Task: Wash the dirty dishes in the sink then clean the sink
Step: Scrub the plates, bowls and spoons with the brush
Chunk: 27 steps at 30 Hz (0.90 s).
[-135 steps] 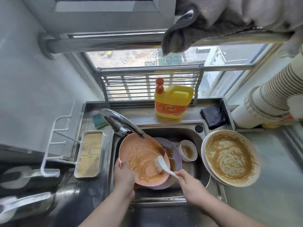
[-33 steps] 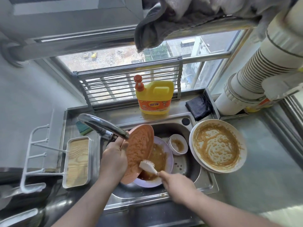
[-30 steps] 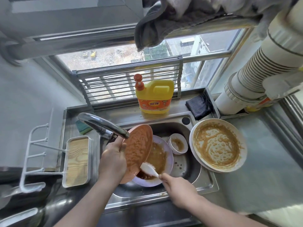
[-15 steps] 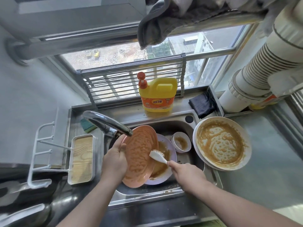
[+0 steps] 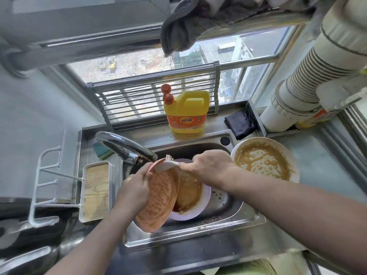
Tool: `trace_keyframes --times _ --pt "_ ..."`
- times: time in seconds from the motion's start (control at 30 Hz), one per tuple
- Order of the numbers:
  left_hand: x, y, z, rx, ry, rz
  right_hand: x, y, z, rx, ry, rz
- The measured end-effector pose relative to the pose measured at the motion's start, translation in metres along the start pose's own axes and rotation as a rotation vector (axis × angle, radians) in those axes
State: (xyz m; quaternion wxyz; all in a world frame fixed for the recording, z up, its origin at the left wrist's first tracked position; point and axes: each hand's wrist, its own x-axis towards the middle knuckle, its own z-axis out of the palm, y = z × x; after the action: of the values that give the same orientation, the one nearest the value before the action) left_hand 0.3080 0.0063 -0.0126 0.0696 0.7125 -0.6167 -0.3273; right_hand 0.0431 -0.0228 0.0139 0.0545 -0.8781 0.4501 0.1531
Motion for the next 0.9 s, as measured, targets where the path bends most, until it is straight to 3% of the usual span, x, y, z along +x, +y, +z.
trace_keyframes --times 0.23,0.4,0.47,0.6,0.7,0.9 --pt "0.008 0.001 -0.010 0.070 -0.008 0.070 -0.042 0.008 0.017 0.094 -0.238 0.135" --pt "0.002 0.009 0.006 0.130 -0.041 0.035 -0.019 -0.015 -0.003 0.067 0.037 0.014" --pt "0.002 0.005 0.004 0.095 -0.035 0.018 -0.015 -0.013 -0.004 0.066 0.046 0.038" --pt "-0.001 0.006 -0.005 0.032 0.025 0.082 -0.026 -0.002 0.028 0.279 -0.161 0.321" --pt "-0.008 0.009 -0.009 -0.046 0.132 0.131 -0.039 -0.034 0.064 0.562 -0.231 0.494" --pt "-0.027 0.008 0.002 -0.288 0.255 0.069 -0.058 -0.104 0.105 1.053 -0.231 0.593"
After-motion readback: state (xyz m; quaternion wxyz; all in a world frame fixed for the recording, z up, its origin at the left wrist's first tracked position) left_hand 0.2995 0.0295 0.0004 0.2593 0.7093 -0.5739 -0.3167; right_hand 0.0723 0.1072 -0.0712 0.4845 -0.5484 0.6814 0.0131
